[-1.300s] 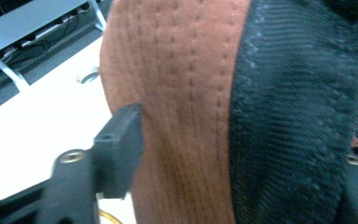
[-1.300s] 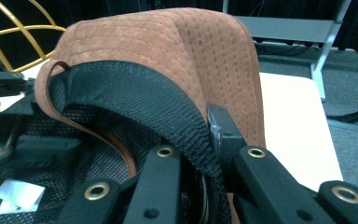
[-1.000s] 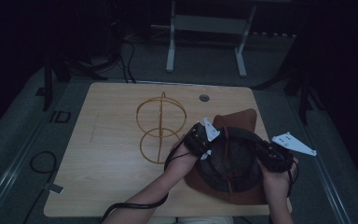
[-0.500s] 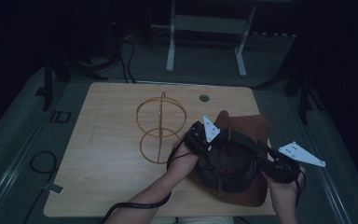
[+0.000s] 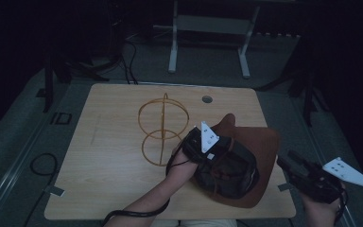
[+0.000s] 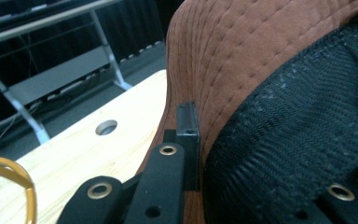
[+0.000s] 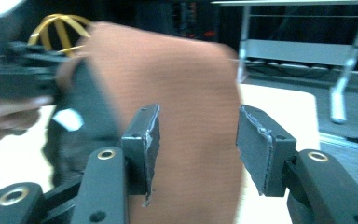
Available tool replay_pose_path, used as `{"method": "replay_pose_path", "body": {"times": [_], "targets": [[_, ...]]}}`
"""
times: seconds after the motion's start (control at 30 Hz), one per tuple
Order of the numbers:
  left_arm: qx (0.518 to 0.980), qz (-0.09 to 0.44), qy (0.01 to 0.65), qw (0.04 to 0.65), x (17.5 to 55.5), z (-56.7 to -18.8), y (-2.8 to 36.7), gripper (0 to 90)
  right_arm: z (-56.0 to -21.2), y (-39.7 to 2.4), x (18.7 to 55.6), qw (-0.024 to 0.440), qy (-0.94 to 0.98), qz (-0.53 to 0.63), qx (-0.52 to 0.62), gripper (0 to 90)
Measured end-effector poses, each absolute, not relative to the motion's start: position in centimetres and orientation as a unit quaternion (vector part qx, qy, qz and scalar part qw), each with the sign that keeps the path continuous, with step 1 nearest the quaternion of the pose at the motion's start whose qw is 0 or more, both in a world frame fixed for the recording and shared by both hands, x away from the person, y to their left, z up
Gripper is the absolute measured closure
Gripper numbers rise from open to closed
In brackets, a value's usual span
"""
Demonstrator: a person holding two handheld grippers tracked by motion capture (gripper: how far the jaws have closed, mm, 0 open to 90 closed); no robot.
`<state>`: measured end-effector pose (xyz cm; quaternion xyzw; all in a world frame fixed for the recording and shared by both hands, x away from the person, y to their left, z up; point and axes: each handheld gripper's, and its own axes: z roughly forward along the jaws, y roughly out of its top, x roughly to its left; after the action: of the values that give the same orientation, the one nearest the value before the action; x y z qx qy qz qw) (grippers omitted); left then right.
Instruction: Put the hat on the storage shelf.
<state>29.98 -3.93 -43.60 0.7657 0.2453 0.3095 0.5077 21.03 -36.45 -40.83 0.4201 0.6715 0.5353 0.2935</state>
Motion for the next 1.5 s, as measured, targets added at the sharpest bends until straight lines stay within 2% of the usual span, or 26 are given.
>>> {"method": "replay_pose_path", "body": {"times": [0.07,0.3,0.53,0.67,0.87,1.03,1.27,1.37,1.5], "targets": [[0.764,0.312,0.228,0.517,29.6,-43.5,-3.4,86.9,-41.0,-37.6,21.4,0.305,0.666,0.524,0.435,50.6],[0.754,0.269,0.137,0.583,28.6,-43.4,-0.9,86.9,-42.4,-38.9,23.3,0.277,0.686,0.52,0.426,50.7],[0.727,0.238,0.084,0.639,28.0,-42.7,0.9,86.8,-43.9,-36.9,24.6,0.233,0.714,0.534,0.39,50.5],[0.714,0.193,0.06,0.67,28.0,-42.0,1.6,86.9,-44.1,-34.7,25.1,0.215,0.735,0.531,0.362,49.7],[0.715,0.182,0.022,0.674,27.7,-41.8,1.2,86.9,-44.1,-31.2,25.4,0.162,0.75,0.569,0.296,48.2],[0.728,0.2,0.03,0.655,27.4,-42.3,0.2,86.9,-44.1,-28.5,25.3,0.111,0.76,0.596,0.233,46.5],[0.735,0.215,0.027,0.643,26.8,-42.7,-0.9,86.8,-43.8,-26.5,26.0,0.099,0.757,0.612,0.206,46.4],[0.731,0.229,0.029,0.642,26.6,-42.6,-0.9,86.7,-43.6,-26.2,26.3,0.086,0.75,0.625,0.197,51.2],[0.731,0.228,0.031,0.642,26.6,-42.2,-1.0,86.6,-43.1,-26.1,26.4,0.081,0.751,0.63,0.18,67.6]]}}
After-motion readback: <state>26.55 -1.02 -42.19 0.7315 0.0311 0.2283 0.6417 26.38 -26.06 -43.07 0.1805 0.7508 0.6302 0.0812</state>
